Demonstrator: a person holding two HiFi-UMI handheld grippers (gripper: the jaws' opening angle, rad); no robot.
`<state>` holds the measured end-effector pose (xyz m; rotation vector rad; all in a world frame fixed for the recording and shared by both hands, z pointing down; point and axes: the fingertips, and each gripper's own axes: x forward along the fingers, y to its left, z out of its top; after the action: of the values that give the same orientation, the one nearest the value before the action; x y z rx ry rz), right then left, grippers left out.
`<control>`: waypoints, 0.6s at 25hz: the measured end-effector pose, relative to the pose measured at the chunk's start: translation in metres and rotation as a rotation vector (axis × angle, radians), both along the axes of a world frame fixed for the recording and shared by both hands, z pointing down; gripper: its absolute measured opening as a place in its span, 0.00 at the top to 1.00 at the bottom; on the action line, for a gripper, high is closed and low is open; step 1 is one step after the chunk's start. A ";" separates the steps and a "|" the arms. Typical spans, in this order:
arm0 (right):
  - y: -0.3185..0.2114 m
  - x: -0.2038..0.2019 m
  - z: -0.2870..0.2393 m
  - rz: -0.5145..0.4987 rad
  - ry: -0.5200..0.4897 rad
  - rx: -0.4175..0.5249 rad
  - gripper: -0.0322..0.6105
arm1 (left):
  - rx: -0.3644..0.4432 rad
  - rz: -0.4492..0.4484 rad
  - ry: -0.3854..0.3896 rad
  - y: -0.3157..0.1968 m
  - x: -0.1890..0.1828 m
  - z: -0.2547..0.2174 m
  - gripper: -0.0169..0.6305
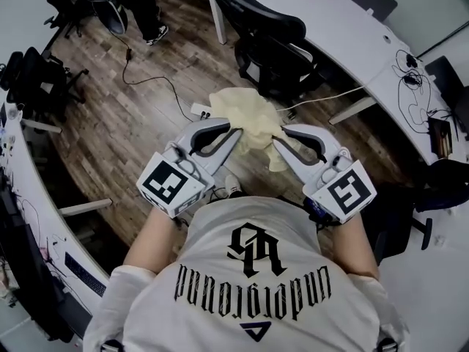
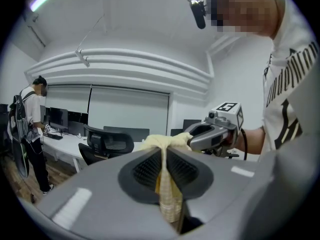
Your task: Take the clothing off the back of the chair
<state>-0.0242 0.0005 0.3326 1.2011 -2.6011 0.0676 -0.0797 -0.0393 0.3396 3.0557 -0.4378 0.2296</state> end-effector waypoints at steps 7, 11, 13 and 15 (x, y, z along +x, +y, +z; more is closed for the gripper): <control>0.060 0.040 0.004 -0.027 -0.066 -0.007 0.85 | -0.016 -0.021 -0.008 0.060 0.046 0.006 0.85; 0.096 0.060 0.010 -0.047 -0.073 -0.008 0.85 | -0.022 -0.038 -0.010 0.099 0.065 0.011 0.85; 0.114 0.068 0.013 -0.054 -0.069 -0.008 0.85 | -0.024 -0.051 -0.011 0.118 0.071 0.014 0.85; 0.131 0.074 0.016 -0.061 -0.066 -0.009 0.85 | -0.025 -0.064 -0.011 0.136 0.076 0.016 0.85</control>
<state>0.0494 0.1313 0.3486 1.1333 -2.6890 0.1084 -0.0035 0.0964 0.3555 3.0120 -0.5283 0.2478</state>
